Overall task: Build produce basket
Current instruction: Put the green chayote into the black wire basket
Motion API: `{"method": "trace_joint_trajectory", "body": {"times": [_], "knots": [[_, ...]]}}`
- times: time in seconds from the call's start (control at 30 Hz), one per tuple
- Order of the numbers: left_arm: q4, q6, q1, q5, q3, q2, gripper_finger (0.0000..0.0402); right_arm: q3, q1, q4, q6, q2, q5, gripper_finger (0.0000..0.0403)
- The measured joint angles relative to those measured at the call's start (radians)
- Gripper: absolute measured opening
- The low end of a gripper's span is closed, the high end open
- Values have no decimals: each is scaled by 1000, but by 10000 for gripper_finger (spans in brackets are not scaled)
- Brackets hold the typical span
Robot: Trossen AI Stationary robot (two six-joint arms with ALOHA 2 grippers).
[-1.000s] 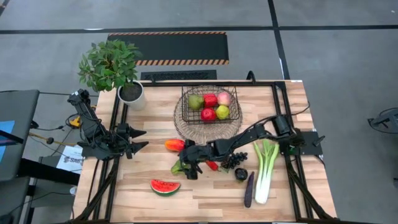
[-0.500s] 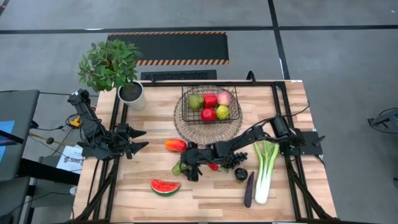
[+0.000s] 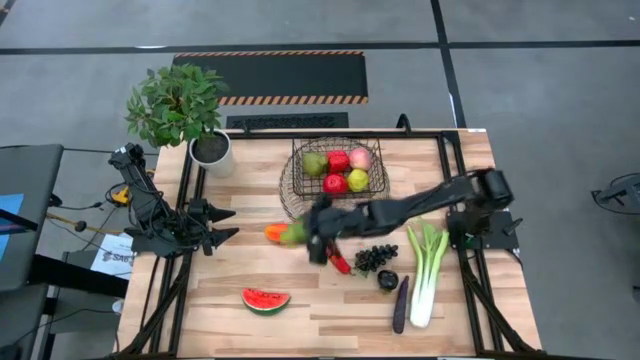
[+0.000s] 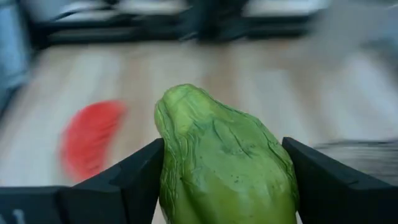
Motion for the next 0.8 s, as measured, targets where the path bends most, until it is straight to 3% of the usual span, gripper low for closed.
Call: {"method": "trace_joint_trajectory", "body": {"times": [0.13,0.27,0.57,0.8], "knots": [[0,0,0,0,0,0,342,2,-51,-114,16,-124,285,301],[-1,1,0,-6,0,0,342,2,-119,-157,97,-169,411,301],[0,-6,0,-10,0,0,341,1,-239,-191,461,-33,433,302],[0,-9,0,13,0,0,341,0,-267,-193,560,57,374,302]]}}
